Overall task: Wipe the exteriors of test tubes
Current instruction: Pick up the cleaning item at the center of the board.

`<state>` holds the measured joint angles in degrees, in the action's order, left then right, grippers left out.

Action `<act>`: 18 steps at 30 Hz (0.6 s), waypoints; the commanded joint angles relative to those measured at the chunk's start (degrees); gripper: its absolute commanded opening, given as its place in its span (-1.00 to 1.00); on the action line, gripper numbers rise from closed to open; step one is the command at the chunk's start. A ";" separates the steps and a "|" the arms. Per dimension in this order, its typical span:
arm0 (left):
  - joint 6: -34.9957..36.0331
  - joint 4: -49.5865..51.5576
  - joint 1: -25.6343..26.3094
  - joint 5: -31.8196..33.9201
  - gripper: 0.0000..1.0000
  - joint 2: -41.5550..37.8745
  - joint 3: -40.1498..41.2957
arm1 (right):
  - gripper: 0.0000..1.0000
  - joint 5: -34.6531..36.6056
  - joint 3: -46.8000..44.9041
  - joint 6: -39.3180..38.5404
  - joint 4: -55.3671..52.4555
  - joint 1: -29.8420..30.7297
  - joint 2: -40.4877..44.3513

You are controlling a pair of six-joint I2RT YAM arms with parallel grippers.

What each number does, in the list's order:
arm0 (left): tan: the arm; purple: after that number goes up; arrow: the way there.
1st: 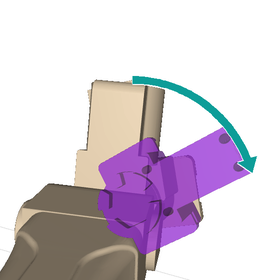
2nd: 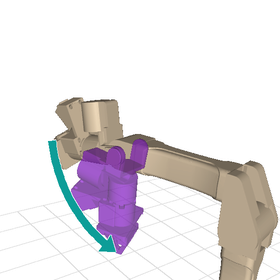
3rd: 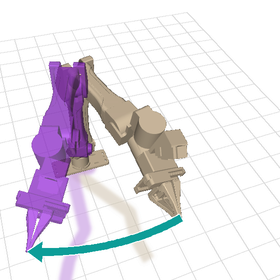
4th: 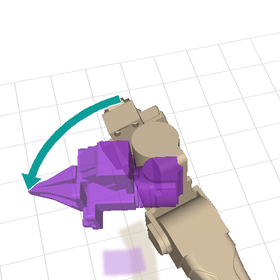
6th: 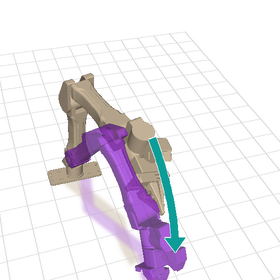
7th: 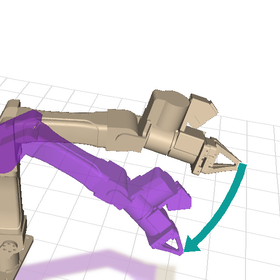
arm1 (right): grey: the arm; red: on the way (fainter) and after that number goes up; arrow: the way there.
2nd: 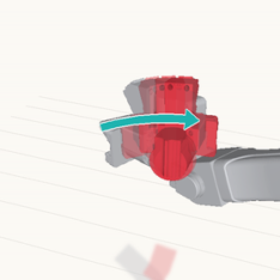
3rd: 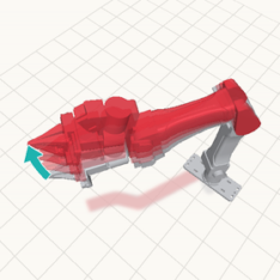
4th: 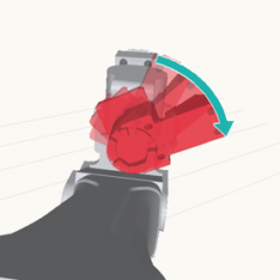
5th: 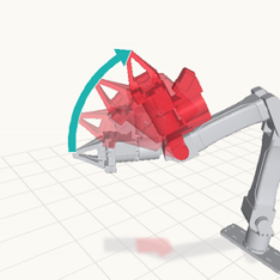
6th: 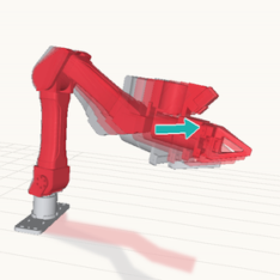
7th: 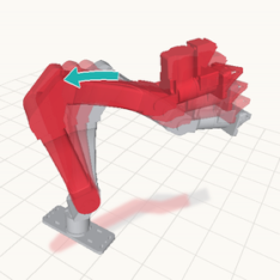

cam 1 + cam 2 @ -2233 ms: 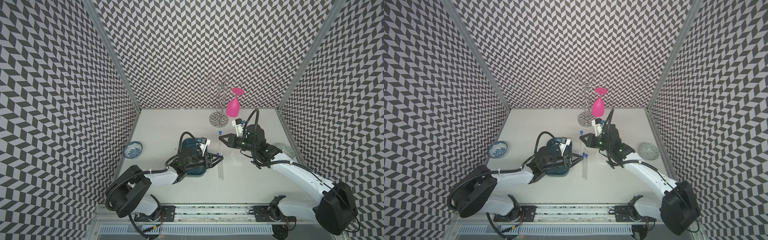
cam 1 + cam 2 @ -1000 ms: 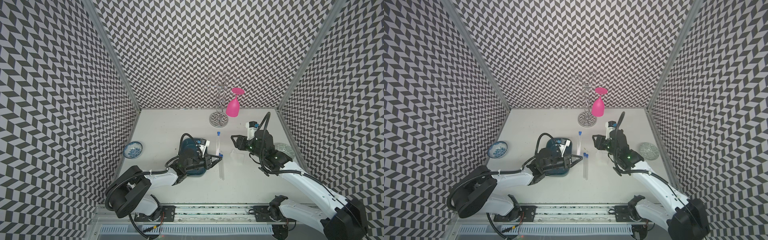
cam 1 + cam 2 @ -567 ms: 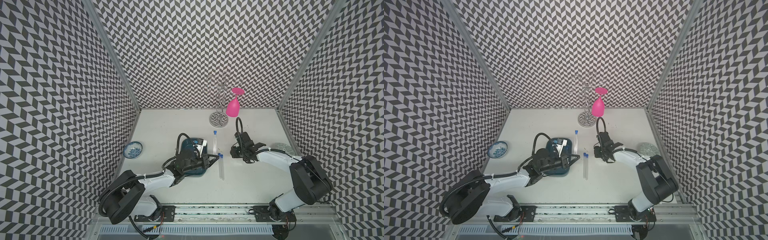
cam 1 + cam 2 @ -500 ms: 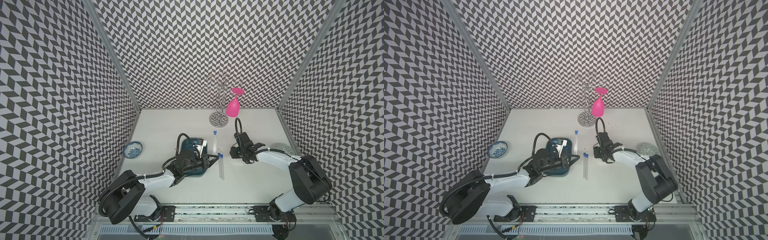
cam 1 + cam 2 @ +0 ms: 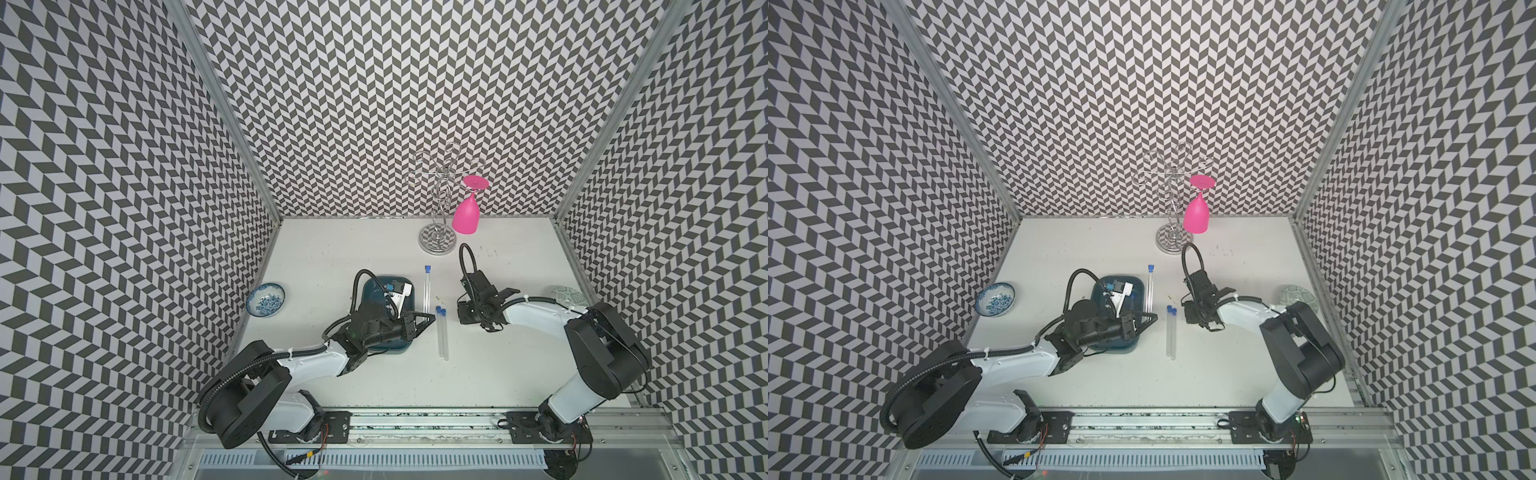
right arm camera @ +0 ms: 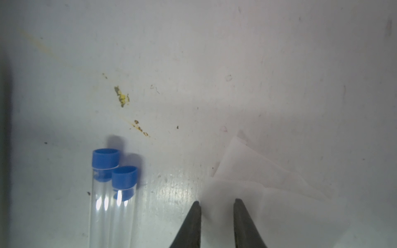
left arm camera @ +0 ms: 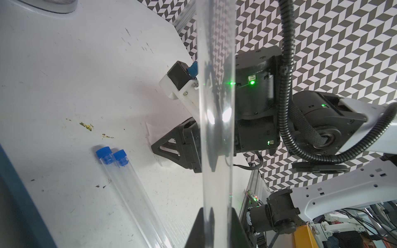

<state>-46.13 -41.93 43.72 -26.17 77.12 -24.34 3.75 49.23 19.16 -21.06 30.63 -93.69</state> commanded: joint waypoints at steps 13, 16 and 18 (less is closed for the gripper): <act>0.51 0.07 -0.31 0.55 -0.75 -2.82 0.30 | -0.96 -3.13 2.39 1.66 -1.16 0.09 8.07; 0.91 1.54 -0.31 0.68 -0.74 -3.16 -0.33 | -0.95 -6.85 3.53 2.10 -1.33 -0.80 12.08; 1.45 3.38 -0.33 0.60 -0.74 -3.23 -1.41 | -0.96 -10.25 4.16 2.44 -1.03 -1.86 15.33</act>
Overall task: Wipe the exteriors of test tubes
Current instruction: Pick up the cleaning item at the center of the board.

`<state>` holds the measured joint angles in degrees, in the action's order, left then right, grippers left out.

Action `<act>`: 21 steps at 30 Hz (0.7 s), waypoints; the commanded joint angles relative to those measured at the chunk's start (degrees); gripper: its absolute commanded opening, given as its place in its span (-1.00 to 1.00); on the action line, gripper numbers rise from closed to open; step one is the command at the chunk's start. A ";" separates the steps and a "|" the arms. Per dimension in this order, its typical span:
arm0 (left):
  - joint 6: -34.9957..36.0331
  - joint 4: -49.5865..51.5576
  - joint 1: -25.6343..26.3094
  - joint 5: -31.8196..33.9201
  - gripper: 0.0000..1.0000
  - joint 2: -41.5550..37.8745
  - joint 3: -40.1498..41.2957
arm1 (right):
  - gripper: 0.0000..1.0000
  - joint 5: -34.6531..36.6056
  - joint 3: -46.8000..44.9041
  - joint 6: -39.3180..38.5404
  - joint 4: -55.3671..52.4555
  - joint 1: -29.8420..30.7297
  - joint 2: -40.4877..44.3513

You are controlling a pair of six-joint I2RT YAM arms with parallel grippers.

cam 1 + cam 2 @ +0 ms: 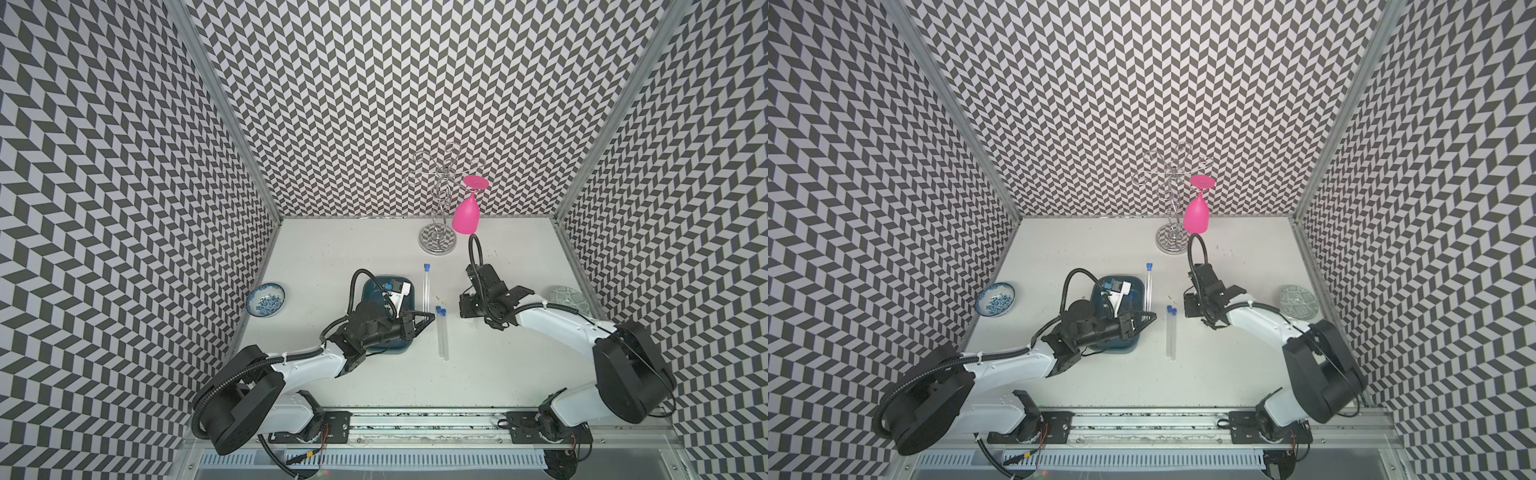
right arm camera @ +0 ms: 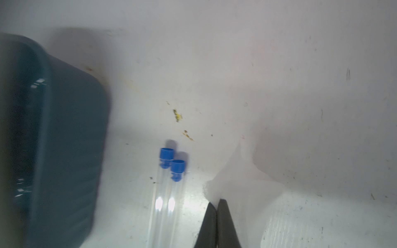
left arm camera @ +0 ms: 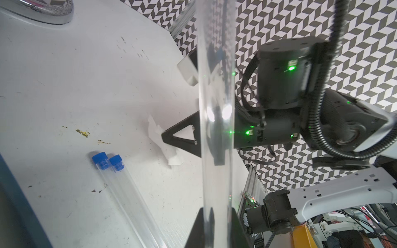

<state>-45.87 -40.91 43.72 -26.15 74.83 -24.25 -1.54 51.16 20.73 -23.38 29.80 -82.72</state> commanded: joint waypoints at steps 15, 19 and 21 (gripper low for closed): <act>-0.96 5.59 1.18 4.32 -0.74 -7.19 -0.26 | -0.87 -6.32 2.90 -5.97 2.04 -6.53 4.93; -0.72 8.60 1.55 7.21 -0.74 -13.26 1.77 | -0.87 -2.33 6.60 -9.87 -3.24 -8.96 -2.12; -0.72 10.00 1.54 8.82 -0.73 -16.45 3.18 | -0.87 -1.67 5.34 -10.38 -2.22 -8.97 -4.25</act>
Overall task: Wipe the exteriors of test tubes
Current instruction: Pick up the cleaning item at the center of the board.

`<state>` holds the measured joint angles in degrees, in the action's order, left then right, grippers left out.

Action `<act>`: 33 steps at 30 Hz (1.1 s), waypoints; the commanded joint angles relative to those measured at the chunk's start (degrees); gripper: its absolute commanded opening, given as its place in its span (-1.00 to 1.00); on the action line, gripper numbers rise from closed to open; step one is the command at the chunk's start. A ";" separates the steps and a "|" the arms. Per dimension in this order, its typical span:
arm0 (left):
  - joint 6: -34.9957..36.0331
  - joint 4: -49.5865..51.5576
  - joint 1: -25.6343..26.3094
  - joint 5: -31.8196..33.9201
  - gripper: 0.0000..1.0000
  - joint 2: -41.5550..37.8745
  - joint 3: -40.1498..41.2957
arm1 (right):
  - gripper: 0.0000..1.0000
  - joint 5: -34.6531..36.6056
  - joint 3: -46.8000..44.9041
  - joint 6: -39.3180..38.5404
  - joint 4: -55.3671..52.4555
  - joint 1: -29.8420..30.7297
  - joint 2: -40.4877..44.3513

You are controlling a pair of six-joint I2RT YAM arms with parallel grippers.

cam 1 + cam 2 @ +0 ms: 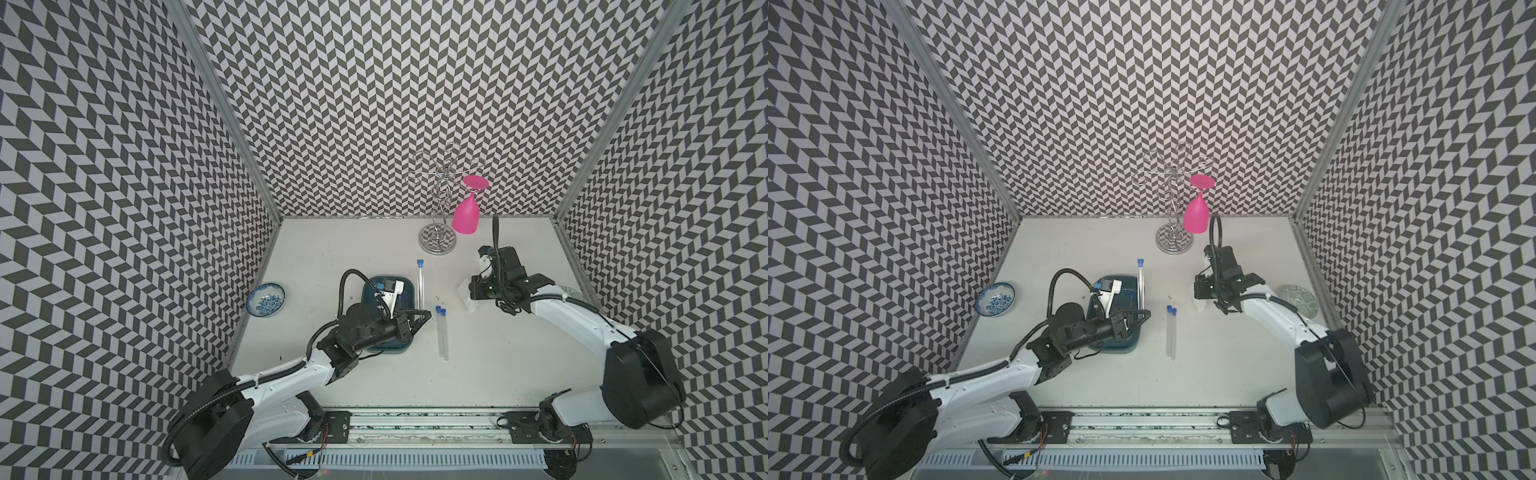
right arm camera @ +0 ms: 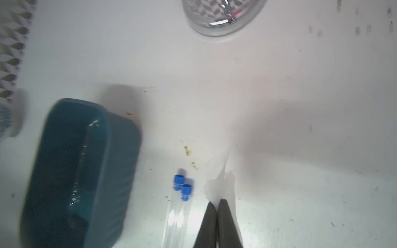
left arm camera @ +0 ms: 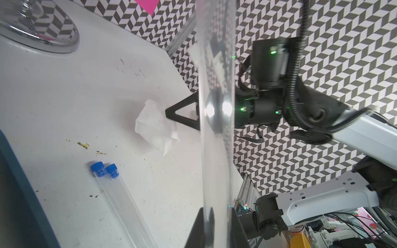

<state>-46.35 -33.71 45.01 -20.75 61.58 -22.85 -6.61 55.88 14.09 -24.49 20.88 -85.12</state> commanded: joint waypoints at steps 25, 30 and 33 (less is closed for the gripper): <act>2.13 6.47 0.29 2.48 -0.72 -5.54 3.84 | -0.56 1.16 -7.45 -0.47 2.62 0.12 -1.08; 2.62 6.22 0.25 2.38 -0.72 -4.57 3.00 | -0.81 1.51 -7.01 -0.79 1.74 0.17 -0.70; 3.01 6.19 0.29 2.57 -0.72 -4.15 2.64 | -0.92 1.95 -6.77 -1.13 1.33 0.13 -0.74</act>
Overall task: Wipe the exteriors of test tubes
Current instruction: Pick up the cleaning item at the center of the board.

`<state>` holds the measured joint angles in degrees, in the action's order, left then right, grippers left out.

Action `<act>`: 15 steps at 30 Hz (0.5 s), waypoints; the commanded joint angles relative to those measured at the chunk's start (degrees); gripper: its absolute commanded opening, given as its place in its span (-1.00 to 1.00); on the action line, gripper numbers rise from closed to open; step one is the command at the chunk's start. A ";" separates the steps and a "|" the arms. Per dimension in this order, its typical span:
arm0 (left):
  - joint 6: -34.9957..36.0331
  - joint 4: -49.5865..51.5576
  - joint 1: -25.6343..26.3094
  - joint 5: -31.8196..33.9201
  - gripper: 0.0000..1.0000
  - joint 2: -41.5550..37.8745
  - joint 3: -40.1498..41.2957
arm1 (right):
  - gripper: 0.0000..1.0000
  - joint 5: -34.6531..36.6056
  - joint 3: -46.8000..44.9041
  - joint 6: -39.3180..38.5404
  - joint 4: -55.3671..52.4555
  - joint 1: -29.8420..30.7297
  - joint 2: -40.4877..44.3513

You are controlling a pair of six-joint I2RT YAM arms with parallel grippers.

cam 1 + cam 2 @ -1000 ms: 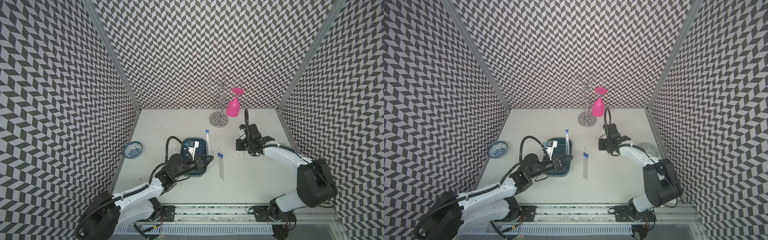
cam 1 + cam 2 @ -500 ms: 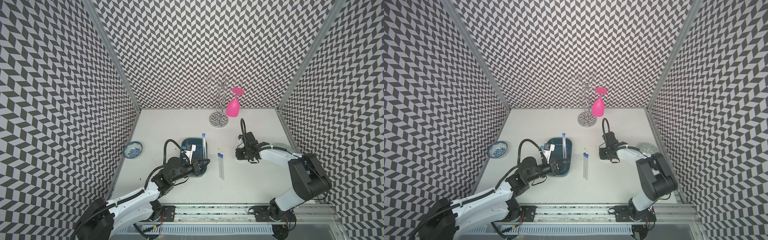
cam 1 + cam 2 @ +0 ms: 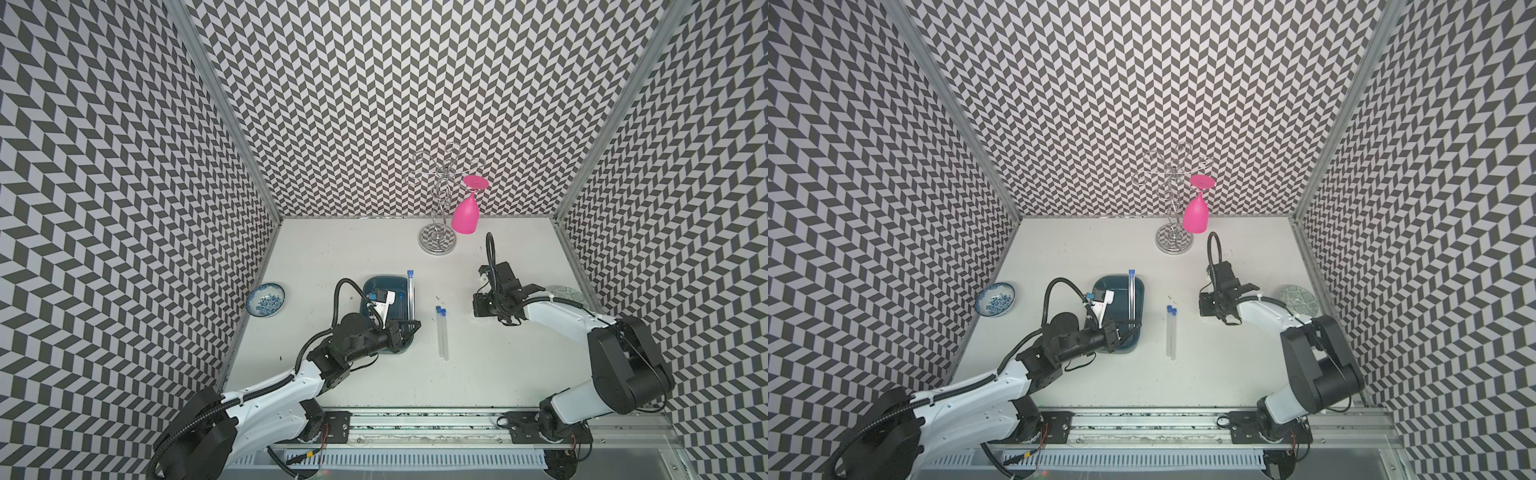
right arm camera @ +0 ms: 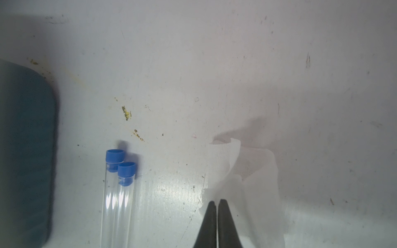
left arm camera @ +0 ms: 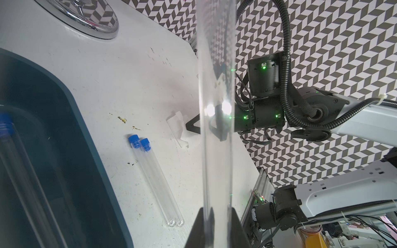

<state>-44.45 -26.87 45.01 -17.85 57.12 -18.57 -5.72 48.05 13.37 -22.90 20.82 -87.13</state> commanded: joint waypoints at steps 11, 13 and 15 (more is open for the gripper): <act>1.73 -0.65 0.27 -0.17 -0.72 1.25 -2.06 | -0.57 2.50 0.81 -0.87 -2.57 1.26 2.38; 1.88 -0.73 0.27 -0.24 -0.72 1.30 -1.95 | -0.55 2.37 0.90 -0.89 -2.34 1.49 1.75; 2.06 -0.64 0.25 -0.41 -0.72 1.53 -2.03 | -0.54 2.25 1.08 -0.90 -1.92 1.54 1.52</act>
<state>-43.20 -26.89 45.01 -17.87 58.46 -19.53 -4.27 48.16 13.04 -25.52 22.00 -85.62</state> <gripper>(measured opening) 0.150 0.230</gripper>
